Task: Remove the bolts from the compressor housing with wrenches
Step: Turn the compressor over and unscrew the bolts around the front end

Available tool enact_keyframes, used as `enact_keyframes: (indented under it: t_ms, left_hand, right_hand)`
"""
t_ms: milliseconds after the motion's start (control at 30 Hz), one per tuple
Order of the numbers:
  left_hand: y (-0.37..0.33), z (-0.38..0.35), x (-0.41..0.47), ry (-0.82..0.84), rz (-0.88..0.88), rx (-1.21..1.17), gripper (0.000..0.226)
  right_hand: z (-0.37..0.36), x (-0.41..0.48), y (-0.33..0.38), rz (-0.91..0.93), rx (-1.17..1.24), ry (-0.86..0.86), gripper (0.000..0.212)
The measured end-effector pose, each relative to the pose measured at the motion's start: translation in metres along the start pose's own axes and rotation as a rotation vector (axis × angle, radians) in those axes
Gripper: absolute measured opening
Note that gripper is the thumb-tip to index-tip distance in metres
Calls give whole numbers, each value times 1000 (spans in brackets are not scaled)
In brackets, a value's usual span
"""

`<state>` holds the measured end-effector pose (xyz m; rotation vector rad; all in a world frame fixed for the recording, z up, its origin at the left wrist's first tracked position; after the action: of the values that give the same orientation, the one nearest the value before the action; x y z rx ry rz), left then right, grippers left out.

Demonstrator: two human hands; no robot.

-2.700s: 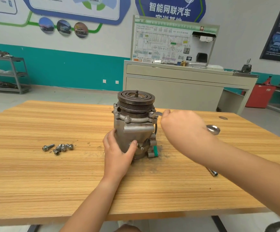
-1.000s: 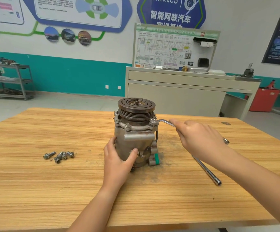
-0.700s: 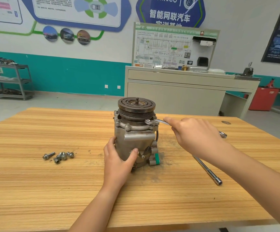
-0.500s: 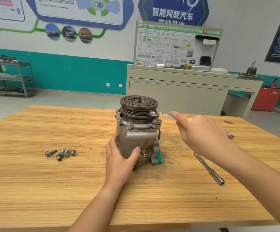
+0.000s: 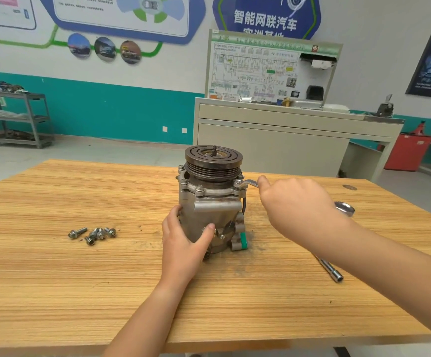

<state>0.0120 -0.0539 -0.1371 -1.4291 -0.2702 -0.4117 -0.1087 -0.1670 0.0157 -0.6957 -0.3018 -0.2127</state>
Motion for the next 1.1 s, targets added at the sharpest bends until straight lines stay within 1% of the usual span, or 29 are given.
enact_keyframes:
  t_ms: [67,167,267,400,467,600,667,733,767,800,833,867,900,1000,1033,1100]
  left_hand:
    - [0,0,0,2,-1,-4,78]
    - [0,-1,1,3,4,-2,78]
    - [0,-1,1,0,0,-1,79]
    - [0,-1,0,-4,-3,5,78]
    - [0,-1,0,1,0,5,79]
    - [0,0,0,4,2,9,81]
    - [0,0,-1,6,2,10,80]
    - [0,0,-1,6,3,7,79]
    - [0,0,-1,4,5,6,79]
    - [0,0,-1,2,7,5,78]
    - [0,0,-1,1,8,4,78]
    - [0,0,-1,0,7,3,77]
    - [0,0,-1,0,6,2,77]
    - [0,0,-1,3,13,-4,78]
    - [0,0,-1,3,13,-4,78]
    - [0,0,-1,2,10,-5,78]
  right_hand:
    - [-1,4,-12,15,31,-23,37]
    - [-7,13,-34,64,78,-11,38]
    - [-21,28,-44,104,27,-45,40]
    - [-46,56,-43,60,56,-102,43]
    - [-62,71,-33,67,86,-153,40]
    - [-84,87,-16,83,164,-336,32]
    - [-88,83,-17,21,292,-412,28]
    - [-86,72,-22,-168,533,-541,21]
    - [-81,63,-24,-302,687,-560,20]
    - [-74,52,-26,-419,839,-541,23]
    - [-68,40,-26,-481,957,-510,27]
    - [-64,29,-25,-478,991,-473,30]
    - [-59,17,-23,-432,935,-420,32]
    - [-46,-12,-14,-269,507,-228,42]
    - [-41,-17,-11,-253,413,-174,47]
    - [-33,-20,-7,-246,309,-95,55]
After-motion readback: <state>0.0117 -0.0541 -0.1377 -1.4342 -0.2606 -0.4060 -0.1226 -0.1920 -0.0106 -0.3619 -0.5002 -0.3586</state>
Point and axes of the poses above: each hand's wrist, its own x-axis towards the middle knuckle, its own z-axis out of the back of the hand, y = z × x, the point moved 1 cm from there along x, towards the middle knuckle, and after that the axes turned 5 degrees about -y, right-handed, at the moved point
